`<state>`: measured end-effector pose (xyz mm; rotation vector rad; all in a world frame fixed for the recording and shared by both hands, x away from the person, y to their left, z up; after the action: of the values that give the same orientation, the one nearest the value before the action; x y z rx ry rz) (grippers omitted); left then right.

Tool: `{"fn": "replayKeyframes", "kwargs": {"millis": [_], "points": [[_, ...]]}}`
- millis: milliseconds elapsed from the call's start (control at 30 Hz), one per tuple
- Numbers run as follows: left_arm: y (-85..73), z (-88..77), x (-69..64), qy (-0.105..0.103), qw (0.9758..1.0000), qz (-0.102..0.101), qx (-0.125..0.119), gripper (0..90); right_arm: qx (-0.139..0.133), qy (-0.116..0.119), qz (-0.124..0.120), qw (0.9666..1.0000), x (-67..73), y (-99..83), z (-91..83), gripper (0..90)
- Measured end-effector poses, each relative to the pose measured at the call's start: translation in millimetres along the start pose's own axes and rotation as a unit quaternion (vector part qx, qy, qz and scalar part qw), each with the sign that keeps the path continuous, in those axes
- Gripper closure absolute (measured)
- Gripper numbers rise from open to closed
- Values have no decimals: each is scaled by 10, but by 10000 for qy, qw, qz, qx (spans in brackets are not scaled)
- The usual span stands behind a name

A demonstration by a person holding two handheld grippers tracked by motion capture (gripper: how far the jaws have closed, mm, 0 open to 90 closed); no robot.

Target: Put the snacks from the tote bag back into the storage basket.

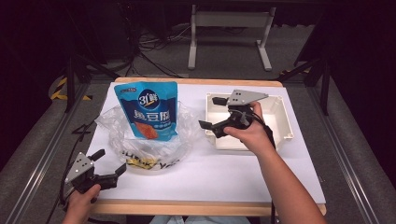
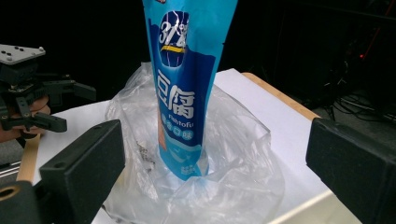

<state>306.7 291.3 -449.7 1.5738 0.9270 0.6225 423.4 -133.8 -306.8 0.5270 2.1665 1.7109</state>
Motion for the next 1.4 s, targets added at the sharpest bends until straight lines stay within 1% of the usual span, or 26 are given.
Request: {"fn": "replayKeyframes", "kwargs": {"millis": [67,200,267,367,500,533,633,667,867,933,1033,1100,1167,1333,1400], "points": [[-1,-9,4,7,10000,-6,-12,24,44,47,-20,10000,-2,7,90,56],[-2,-23,6,20,10000,-12,-23,25,49,139,-56,9999,-9,27,219,56],[0,-24,7,22,10000,-15,-29,25,60,221,-95,9997,-13,41,284,56],[0,-16,9,1,10000,-20,-20,25,81,330,-80,9994,-21,40,377,56],[5,-4,7,-10,10000,-24,-3,24,138,363,-67,9992,-30,15,506,54],[4,4,6,-15,10000,-29,-29,24,138,363,-67,9992,-30,15,506,54],[6,18,7,-40,10000,-25,-21,25,133,383,-49,9992,-35,-3,601,52],[10,17,9,-40,10000,-15,16,24,149,386,-49,9991,-39,-11,640,52],[10,34,11,-66,10000,-28,-55,25,206,472,-11,9987,-51,-52,853,52],[12,29,12,-64,10000,-29,-41,25,220,499,6,9985,-51,-65,924,52],[14,27,19,-74,10000,-36,-42,25,218,534,25,9983,-47,-75,978,52],[15,22,21,-69,10000,-40,-28,24,194,557,-13,9983,-45,-87,1031,55],[13,22,21,-71,9999,-65,-61,24,154,494,-102,9986,-43,-104,1079,61],[16,25,20,-51,10000,-50,-57,25,148,512,-82,9985,-41,-151,1203,59],[19,21,22,-75,10000,-45,-23,25,142,553,-113,9983,-26,-172,1271,57]]}}
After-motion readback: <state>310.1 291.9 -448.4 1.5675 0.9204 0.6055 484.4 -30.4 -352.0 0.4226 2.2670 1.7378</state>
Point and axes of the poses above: each handheld gripper's, and its own axes: z roughly forward along the jaws, y roughly out of its top, x roughly to its left, the point moved 1 cm from there along z, roughly forward along the jaws, and after that the axes turned 7 degrees about -x, right-handed, at the moved point
